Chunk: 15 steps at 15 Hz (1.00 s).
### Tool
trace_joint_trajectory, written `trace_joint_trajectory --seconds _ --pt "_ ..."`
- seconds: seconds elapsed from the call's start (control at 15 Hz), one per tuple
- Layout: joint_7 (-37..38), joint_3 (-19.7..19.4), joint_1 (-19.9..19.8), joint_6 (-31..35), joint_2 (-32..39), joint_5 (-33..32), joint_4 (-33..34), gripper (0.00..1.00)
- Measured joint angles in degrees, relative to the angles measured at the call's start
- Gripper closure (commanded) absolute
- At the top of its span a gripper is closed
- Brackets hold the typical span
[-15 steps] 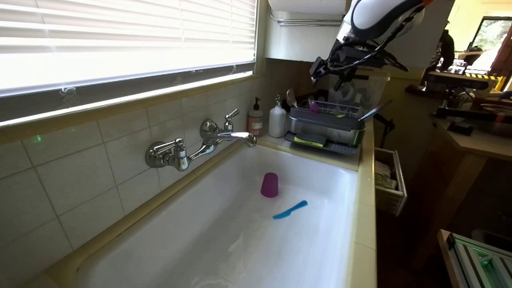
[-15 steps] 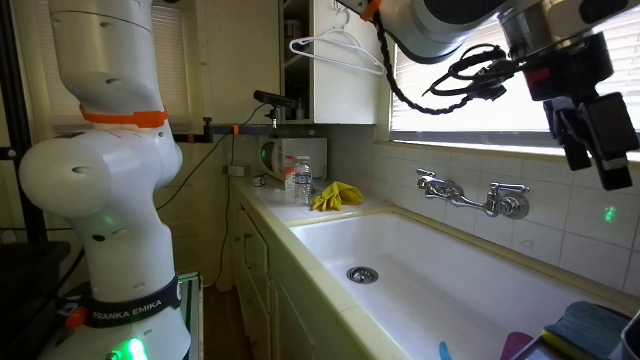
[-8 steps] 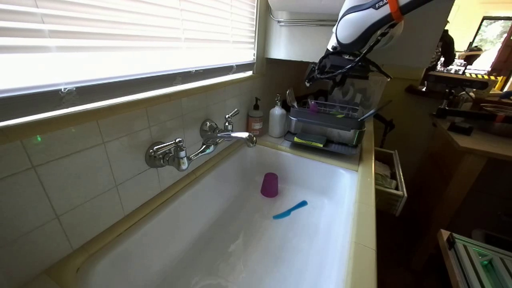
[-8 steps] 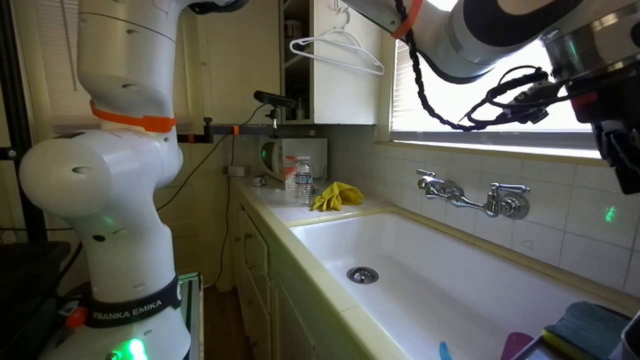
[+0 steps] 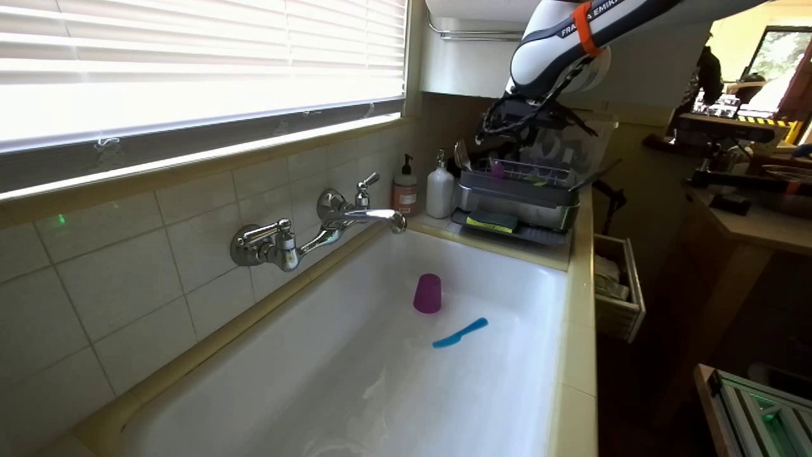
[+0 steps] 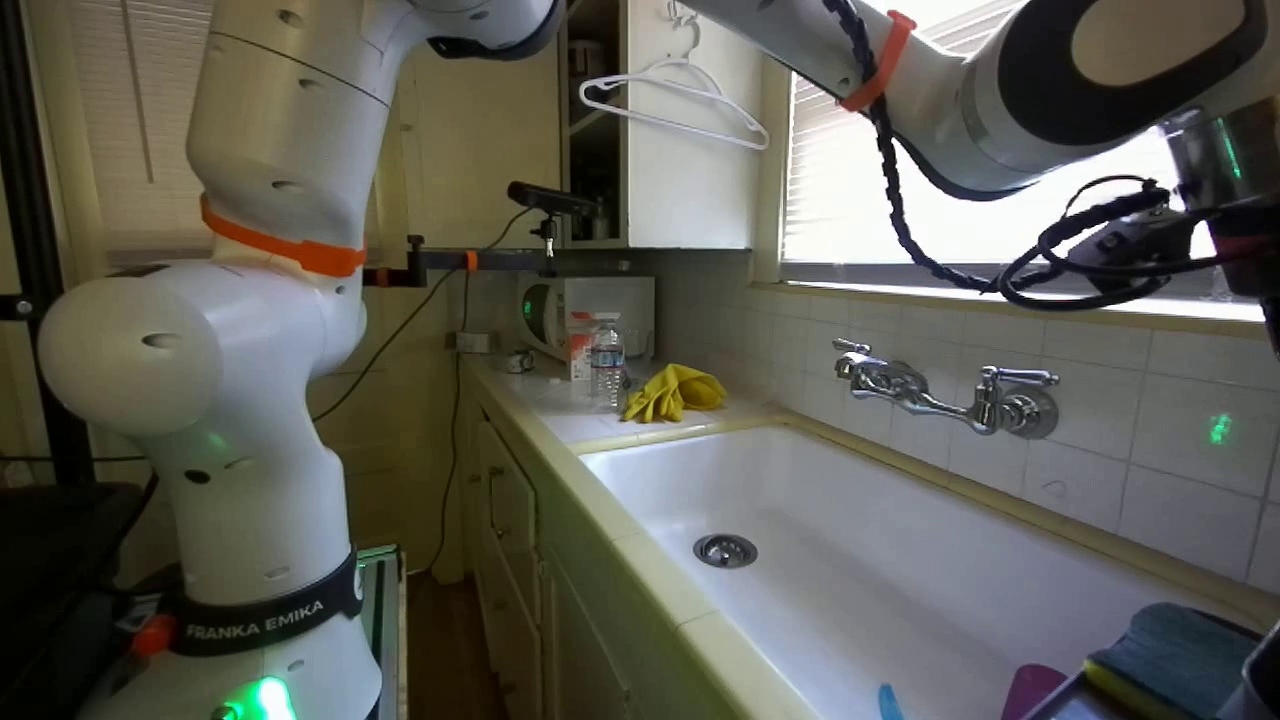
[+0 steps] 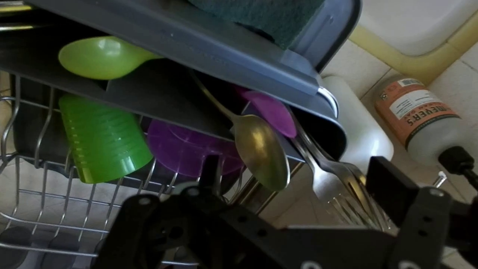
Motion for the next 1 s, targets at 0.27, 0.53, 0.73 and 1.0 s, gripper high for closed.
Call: trace_joint_trajectory --seconds 0.27,0.53,0.73,1.0 --pt "0.0 -0.23 -0.42 -0.07 3.18 1.58 2.98 0.0" --pt "0.0 -0.69 -0.46 -0.29 5.73 1.9 5.08 0.0" --pt "0.0 -0.96 -0.47 -0.78 7.25 1.9 5.99 0.34" --pt "0.0 -1.12 -0.47 -2.79 8.69 1.89 7.06 0.54"
